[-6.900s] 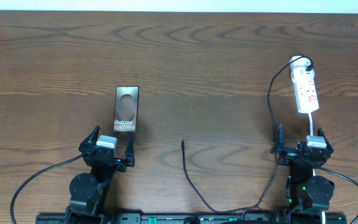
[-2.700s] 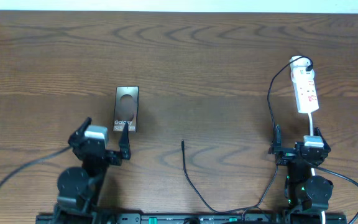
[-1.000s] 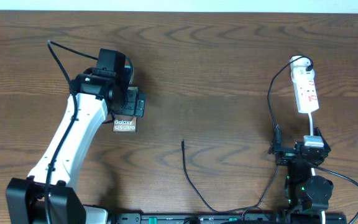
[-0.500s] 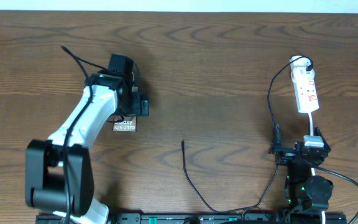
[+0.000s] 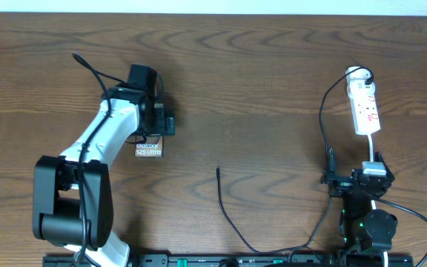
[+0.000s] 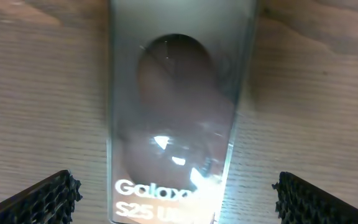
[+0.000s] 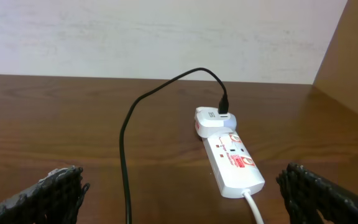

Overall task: Plug charger to phone and switch on socket
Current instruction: 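Close the left gripper on the phone box's top edge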

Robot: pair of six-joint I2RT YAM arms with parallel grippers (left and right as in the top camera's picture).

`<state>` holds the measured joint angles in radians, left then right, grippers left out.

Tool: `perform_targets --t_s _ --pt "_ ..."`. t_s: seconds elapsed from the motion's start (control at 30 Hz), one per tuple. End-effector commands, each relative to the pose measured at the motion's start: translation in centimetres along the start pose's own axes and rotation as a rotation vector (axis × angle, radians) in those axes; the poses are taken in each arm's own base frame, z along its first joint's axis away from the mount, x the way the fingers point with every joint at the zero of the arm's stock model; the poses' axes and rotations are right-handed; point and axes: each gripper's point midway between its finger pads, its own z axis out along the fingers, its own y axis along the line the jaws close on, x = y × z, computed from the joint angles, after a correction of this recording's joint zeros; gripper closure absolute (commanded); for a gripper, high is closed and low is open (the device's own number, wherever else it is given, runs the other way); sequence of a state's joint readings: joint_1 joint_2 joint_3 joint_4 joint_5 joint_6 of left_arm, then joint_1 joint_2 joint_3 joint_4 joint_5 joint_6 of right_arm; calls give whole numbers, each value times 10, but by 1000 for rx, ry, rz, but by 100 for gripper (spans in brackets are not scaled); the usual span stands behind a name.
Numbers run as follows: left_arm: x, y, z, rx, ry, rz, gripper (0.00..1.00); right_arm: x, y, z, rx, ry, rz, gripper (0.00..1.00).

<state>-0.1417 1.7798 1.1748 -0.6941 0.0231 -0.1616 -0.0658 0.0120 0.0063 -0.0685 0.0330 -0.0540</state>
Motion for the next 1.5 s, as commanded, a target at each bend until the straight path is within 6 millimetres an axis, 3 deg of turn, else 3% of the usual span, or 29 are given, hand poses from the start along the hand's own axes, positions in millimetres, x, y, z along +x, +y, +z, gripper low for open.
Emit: perform_targets --t_s 0.0,0.97,1.27,1.47 --pt "-1 18 5 -27 10 -62 1 0 2 0 -8 -2 15 1" --pt "3 15 5 -17 25 17 1 0 2 0 -8 -2 15 1" --pt "-4 11 5 -27 -7 27 1 0 2 0 -8 -2 15 1" --pt "5 10 30 -31 57 12 1 0 2 0 -8 -2 15 1"
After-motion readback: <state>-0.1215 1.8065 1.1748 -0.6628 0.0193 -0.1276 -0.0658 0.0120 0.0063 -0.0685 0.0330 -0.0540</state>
